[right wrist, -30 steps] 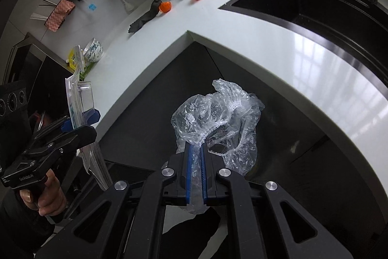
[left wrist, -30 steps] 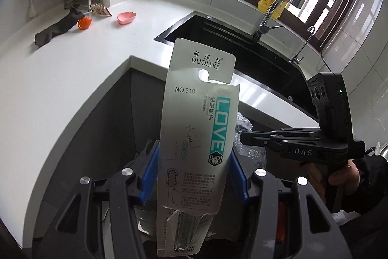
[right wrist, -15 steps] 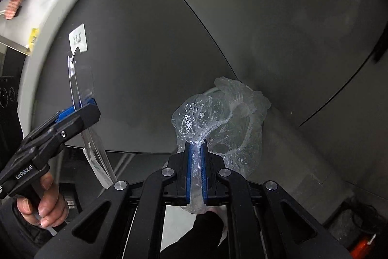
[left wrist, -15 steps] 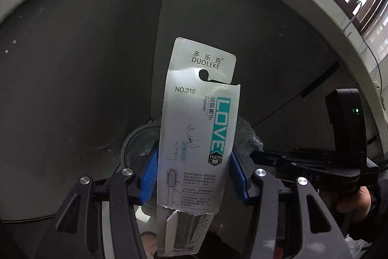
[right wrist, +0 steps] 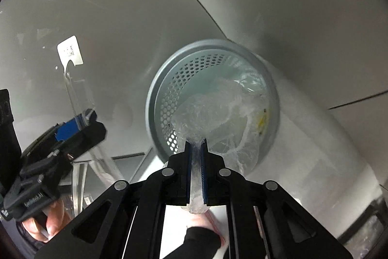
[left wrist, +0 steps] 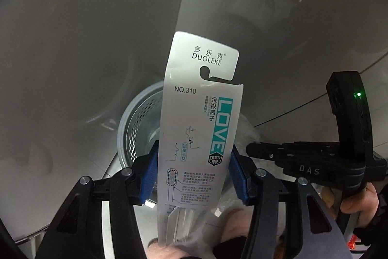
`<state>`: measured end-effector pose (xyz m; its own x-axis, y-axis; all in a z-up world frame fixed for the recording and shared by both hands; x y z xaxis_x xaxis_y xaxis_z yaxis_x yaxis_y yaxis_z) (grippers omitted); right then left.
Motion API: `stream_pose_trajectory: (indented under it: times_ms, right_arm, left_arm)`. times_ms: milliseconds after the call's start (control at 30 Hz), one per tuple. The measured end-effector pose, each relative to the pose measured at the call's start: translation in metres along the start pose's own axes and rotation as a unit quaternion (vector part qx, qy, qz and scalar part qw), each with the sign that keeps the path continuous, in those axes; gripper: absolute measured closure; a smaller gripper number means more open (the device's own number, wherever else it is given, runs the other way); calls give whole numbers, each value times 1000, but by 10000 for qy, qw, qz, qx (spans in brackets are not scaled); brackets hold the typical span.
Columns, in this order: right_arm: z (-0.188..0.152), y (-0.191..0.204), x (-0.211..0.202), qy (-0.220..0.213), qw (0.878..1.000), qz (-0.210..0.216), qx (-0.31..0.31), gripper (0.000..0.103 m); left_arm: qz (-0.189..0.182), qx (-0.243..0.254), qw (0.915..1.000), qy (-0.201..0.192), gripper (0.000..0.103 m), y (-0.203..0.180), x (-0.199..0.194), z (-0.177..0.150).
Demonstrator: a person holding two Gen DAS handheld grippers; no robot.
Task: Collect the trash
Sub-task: 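Open both grippers over the bin, dropping the package and bag inside, then raise both tools back over the counter toward the orange peel and pink dish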
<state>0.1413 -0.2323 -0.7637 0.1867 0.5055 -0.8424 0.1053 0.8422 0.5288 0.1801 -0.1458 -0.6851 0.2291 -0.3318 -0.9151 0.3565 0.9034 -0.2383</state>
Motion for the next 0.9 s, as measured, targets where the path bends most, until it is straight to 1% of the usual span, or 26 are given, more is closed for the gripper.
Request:
stream_pose_trajectory:
  times_ms: [67,100,133,167,200,233,267,300,400,533,667,733,800,900]
  right_arm:
    - [5,-5,11,-51,10000,-29,-3,94]
    - [1,-11,13,-54,10000,-24,0,90]
    - [3,-12,17,-60,10000,-39,13,89]
    - [5,-14,18,-69,10000,-50,31,84]
    - [7,-12,19,-83,9999,-44,46,78]
    - [10,-13,17,-114,9999,-65,48,75]
    - [11,-15,15,-145,9998,-88,56,70]
    - [13,-14,13,-157,9998,-94,72,68]
    - [8,-17,6,-134,9997,-112,151,68]
    - [-13,-19,-6,5,9994,-82,340,66]
    - [-42,-14,-26,224,9986,-123,456,65]
    - [-59,-8,-45,326,9980,-172,513,65]
    - [-71,4,-69,390,9972,-209,604,65]
    - [-86,25,-122,390,9970,-221,635,65]
  left_arm:
    - [13,-79,10000,-18,50,4,11,0]
    - [-16,-108,9999,-66,48,8,14,1]
    - [-38,-124,9999,-107,45,11,15,2]
    - [-3,-136,9998,-150,37,13,16,5]
    - [40,-144,9997,-197,32,17,15,7]
    - [31,-147,9996,-224,31,17,15,9]
    - [25,-155,9996,-227,31,19,15,7]
    - [33,-162,9996,-228,31,19,14,8]
    - [55,-151,9996,-214,31,19,9,7]
    - [95,-149,9996,-211,31,14,-8,1]
    - [64,-231,9995,-186,31,7,-37,-1]
    - [84,-235,9995,-184,31,1,-59,0]
    - [48,-263,9994,-200,31,-4,-91,0]
    - [136,-296,9991,-279,31,-22,-147,8]
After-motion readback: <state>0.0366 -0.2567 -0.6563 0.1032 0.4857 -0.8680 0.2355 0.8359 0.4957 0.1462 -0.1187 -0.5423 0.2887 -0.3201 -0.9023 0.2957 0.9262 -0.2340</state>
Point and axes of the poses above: each gripper's, at about its wrist camera, not at the fingertips, and x roughly the way its jaws point, y to its left, z to its top, the point moved 10 cm from there along x, roughly the way its jaws point, and after that the axes turned 2 degrees about -x, right-handed, at the moved point
